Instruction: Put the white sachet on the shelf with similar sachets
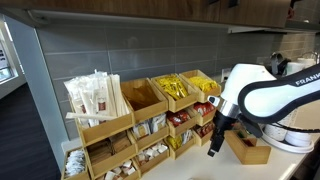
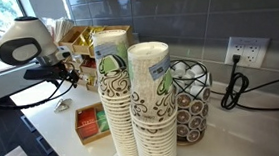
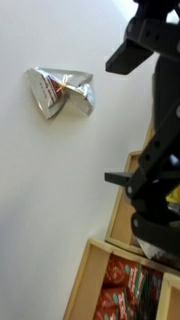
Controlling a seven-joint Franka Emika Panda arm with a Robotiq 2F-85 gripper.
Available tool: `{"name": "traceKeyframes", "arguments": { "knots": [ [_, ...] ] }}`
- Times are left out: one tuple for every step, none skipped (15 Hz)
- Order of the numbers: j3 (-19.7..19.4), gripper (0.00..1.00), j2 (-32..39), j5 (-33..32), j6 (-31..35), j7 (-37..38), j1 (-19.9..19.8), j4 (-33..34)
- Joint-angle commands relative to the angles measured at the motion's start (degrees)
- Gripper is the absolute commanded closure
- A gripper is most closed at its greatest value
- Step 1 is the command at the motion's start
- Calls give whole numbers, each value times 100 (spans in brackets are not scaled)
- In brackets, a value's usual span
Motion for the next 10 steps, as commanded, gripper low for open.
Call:
{"name": "traceKeyframes", "arguments": {
  "knots": [
    [-124,0,372,738,520,-651,548,-138],
    [-127,0,484,865,629,-814,642,-144],
    [-107,0,608,940,713,-958,704,-136],
    [-119,0,720,1072,811,-1178,786,-133],
    [-123,0,825,1196,850,-1385,844,-117],
    [-125,0,911,1348,898,-1610,895,-100],
    [-99,0,998,1446,911,-1770,887,-78],
    [-86,0,1065,1555,891,-1972,884,-60],
    [-80,0,1139,1643,795,-2193,865,-36],
    [139,0,946,1440,743,-1793,643,-77]
  ]
}}
